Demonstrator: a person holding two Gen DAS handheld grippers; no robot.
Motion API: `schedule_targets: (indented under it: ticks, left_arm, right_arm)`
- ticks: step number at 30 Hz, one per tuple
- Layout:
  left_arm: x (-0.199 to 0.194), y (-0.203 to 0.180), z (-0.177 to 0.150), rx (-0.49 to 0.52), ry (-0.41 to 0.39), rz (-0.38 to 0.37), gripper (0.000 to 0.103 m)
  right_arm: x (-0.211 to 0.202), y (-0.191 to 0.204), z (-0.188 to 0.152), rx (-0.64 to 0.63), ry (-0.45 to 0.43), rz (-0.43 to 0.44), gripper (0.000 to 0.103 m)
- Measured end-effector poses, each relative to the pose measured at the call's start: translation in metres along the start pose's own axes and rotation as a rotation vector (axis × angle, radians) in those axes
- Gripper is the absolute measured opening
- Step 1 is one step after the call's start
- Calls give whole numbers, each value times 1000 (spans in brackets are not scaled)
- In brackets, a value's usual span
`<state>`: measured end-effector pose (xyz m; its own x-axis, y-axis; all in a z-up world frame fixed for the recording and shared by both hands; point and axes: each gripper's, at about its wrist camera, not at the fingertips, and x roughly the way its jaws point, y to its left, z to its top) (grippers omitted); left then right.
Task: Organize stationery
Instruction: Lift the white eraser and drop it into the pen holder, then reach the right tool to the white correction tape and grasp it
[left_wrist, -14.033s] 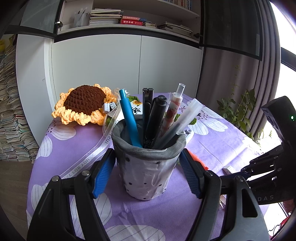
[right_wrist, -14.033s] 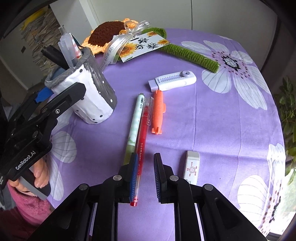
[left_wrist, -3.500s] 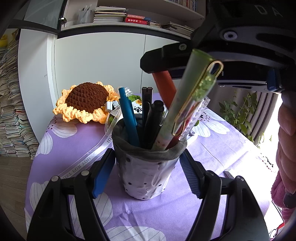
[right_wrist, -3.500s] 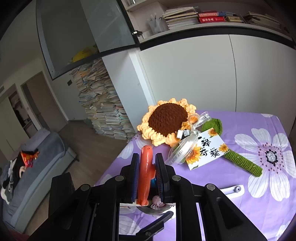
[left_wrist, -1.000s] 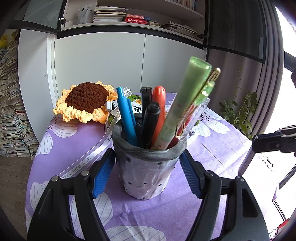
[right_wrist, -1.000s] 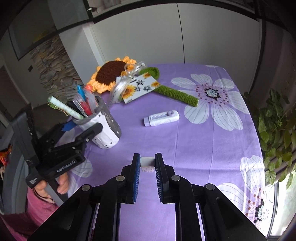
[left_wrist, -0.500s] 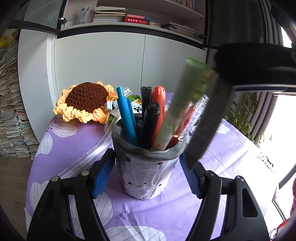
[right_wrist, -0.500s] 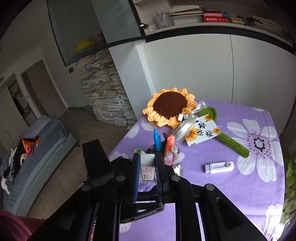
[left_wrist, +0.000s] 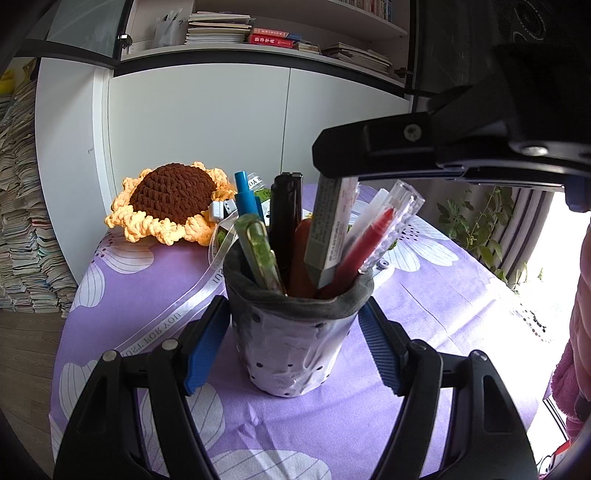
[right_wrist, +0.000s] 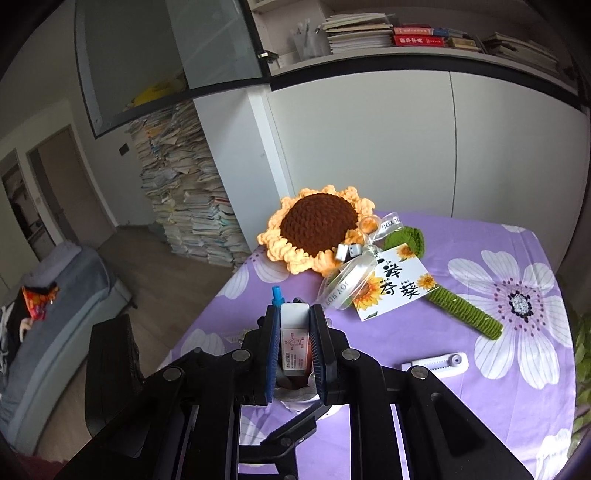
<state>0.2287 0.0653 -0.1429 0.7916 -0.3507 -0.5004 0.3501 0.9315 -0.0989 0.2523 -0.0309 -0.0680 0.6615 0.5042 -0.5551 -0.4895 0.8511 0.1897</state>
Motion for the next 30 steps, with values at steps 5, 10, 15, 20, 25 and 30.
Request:
schedule_targets:
  ticks: [5, 10, 15, 20, 25, 30]
  left_arm:
    - [1, 0, 0, 0, 0, 0, 72]
    - [1, 0, 0, -1, 3, -1, 72]
    - [1, 0, 0, 0, 5, 0, 72]
    - [1, 0, 0, 0, 5, 0, 72]
    - [1, 0, 0, 1, 5, 0, 72]
    - [1, 0, 0, 0, 5, -1, 71]
  right_arm:
    - [-3, 2, -1, -15, 5, 3, 18]
    - [-3, 1, -1, -3, 10, 18, 18]
    - [-11, -5, 1, 30, 0, 40, 18]
    - [-32, -30, 7, 97, -47, -17, 26]
    - [-21, -90, -1, 264, 73, -200, 45]
    - [8, -135, -25, 395, 240, -244, 45]
